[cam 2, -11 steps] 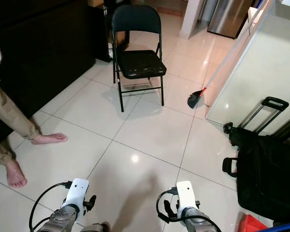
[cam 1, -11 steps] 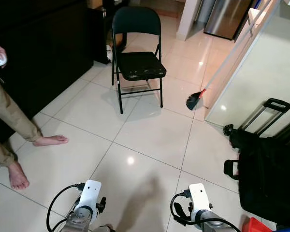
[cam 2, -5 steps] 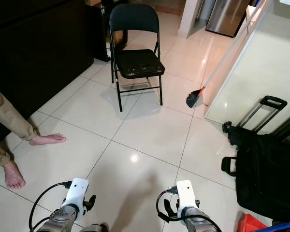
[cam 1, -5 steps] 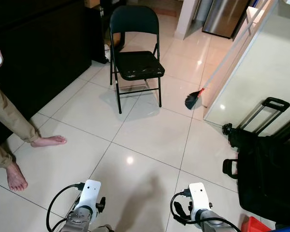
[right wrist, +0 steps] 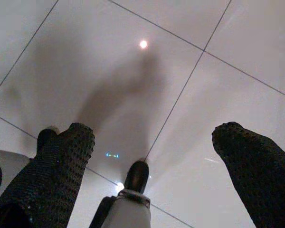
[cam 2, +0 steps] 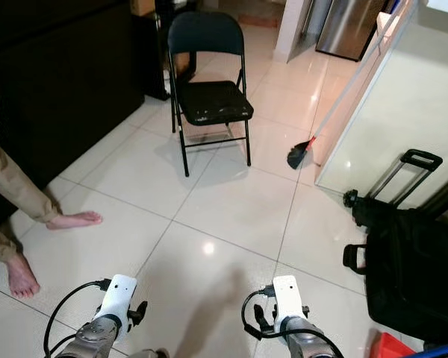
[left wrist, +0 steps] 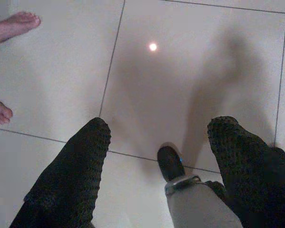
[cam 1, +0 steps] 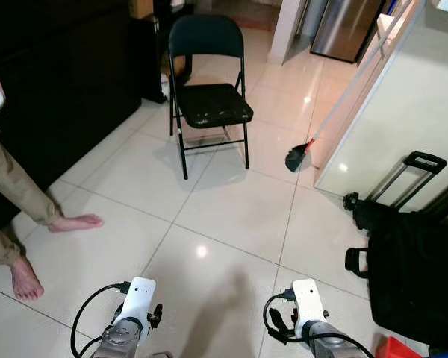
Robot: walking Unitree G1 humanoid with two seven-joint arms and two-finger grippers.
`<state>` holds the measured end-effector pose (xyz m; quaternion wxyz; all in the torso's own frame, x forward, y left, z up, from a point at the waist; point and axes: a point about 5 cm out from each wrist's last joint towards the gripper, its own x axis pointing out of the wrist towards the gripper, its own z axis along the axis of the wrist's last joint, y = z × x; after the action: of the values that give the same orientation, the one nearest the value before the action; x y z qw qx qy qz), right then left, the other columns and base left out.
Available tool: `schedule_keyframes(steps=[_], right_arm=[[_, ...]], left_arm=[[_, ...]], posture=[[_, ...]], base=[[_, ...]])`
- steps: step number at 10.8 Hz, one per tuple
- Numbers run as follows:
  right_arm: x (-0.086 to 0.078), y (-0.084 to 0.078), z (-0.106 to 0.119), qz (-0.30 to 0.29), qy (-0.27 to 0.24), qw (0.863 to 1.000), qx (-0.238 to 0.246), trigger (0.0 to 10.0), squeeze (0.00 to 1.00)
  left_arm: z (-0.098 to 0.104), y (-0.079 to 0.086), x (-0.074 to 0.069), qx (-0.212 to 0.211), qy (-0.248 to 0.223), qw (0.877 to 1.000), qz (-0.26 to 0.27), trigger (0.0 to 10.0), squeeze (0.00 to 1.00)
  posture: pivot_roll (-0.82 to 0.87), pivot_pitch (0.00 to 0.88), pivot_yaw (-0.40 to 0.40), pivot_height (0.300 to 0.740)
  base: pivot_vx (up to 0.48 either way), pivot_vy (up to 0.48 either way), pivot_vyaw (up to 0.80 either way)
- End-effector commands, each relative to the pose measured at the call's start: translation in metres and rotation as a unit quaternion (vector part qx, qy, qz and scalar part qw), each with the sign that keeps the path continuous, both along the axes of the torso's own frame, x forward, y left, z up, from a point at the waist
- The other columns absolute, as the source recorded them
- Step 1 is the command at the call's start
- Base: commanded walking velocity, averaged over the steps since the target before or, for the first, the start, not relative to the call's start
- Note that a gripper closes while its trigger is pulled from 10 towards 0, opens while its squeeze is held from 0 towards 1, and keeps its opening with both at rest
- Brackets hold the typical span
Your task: Picking trash to rubbish bin
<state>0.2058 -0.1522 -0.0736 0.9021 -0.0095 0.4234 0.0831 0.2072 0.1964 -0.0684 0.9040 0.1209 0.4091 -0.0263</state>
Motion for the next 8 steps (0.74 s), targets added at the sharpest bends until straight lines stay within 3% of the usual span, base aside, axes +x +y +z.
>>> schedule_keyframes(steps=[1,4,8], right_arm=[[0.0027,-0.0039,0.0015,-0.01,-0.005,1.0,-0.007,10.0,0.0],[0.0001,-0.0045,0.0002,-0.005,-0.005,1.0,-0.011,10.0,0.0],[0.0025,-0.0098,0.0017,-0.014,-0.009,1.0,-0.019,10.0,0.0]], left_arm=[[-0.0035,0.0006,-0.0062,0.005,0.013,1.0,-0.012,10.0,0.0],[-0.0075,0.0048,-0.0146,0.013,0.027,0.999,-0.01,10.0,0.0],[-0.0064,0.0049,-0.0123,0.017,0.023,1.0,-0.006,10.0,0.0]], posture=[[0.04,0.0,-0.081,0.74],[0.05,0.0,-0.091,0.74],[0.05,0.0,-0.097,0.74]], base=[[0.0,0.0,0.0],[0.0,0.0,0.0],[0.0,0.0,0.0]])
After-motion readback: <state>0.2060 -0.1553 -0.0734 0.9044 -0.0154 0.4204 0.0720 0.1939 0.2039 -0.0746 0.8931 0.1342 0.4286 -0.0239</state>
